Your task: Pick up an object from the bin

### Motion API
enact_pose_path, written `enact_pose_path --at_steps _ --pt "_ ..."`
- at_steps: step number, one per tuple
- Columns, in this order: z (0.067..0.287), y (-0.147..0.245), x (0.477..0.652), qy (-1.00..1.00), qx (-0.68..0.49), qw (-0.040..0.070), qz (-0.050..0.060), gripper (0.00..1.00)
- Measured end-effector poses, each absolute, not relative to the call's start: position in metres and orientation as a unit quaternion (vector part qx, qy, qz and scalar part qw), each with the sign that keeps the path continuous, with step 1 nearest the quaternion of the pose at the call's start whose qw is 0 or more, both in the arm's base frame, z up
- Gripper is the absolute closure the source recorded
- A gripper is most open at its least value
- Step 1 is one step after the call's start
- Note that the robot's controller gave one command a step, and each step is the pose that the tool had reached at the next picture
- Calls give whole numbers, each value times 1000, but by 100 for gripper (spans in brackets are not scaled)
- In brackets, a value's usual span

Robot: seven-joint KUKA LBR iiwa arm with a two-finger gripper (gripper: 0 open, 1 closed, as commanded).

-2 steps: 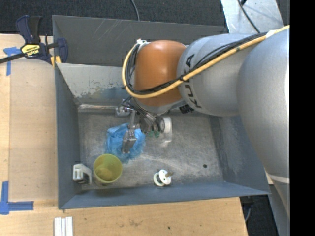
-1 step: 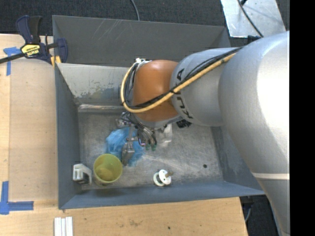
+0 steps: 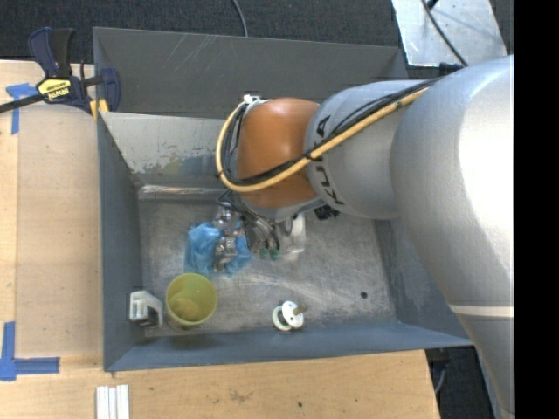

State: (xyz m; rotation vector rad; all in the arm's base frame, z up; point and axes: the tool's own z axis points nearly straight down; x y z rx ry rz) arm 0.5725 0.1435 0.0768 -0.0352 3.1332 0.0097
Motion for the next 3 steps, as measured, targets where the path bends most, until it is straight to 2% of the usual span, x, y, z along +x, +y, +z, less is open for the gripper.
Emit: enact_pose_path --at_steps 2,3 --pt "80 143 572 1000 -11 3 3 100" --pt "96 142 569 1000 -11 -1 1 100"
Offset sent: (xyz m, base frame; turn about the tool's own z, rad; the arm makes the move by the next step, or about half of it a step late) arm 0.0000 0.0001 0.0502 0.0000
